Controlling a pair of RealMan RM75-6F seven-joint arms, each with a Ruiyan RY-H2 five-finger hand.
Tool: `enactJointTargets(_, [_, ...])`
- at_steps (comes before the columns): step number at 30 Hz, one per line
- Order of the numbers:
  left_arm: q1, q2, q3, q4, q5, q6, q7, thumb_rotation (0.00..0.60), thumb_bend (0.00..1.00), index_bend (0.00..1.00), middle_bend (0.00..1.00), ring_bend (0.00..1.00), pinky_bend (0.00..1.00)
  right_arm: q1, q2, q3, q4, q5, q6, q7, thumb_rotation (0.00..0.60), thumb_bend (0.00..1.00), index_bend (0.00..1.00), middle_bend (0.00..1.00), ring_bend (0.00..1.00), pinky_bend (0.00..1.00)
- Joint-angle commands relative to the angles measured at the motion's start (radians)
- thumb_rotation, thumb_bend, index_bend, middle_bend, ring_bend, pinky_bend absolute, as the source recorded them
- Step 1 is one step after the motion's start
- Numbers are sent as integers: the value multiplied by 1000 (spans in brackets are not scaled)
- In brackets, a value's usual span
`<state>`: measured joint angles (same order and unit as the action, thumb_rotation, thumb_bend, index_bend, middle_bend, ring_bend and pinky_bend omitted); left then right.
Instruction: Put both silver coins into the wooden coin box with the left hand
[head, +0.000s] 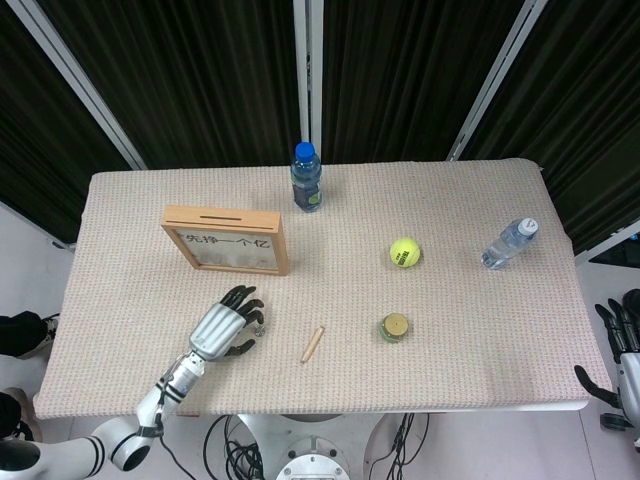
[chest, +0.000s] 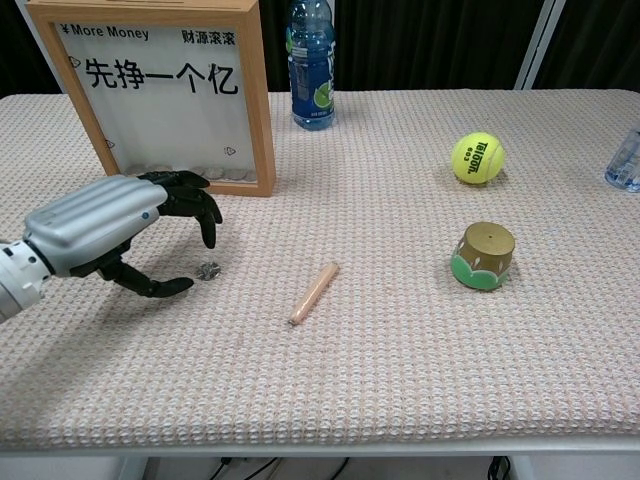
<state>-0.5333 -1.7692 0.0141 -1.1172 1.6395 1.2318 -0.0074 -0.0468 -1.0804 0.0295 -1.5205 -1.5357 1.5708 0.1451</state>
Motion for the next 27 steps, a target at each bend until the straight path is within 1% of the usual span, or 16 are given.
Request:
enactJointTargets(1, [-3,-2,4,2,1,-8,-8,600,242,430,209,54,119,1,1,0,-2,-2,-1,-2,600,176,0,0,0,0])
enactJointTargets(7, [-8,-16,15,20,-1,-29,-20,600,243,433,191,39,114,2,2,0,-3,4,-6,-4,600,176,0,0,0,0])
enactJointTargets(12, [-15,-17,12,24,-11,-49,-15,600,243,421,168,12,97,1,1,1,1,8,-8,-1,600,176,0,0,0,0])
enactJointTargets(27, [-21,-2,17,5,-32,-87,12,600,248,413,167,11,94,0,-11,-1,25,14,-17,13,600,176,0,0,0,0])
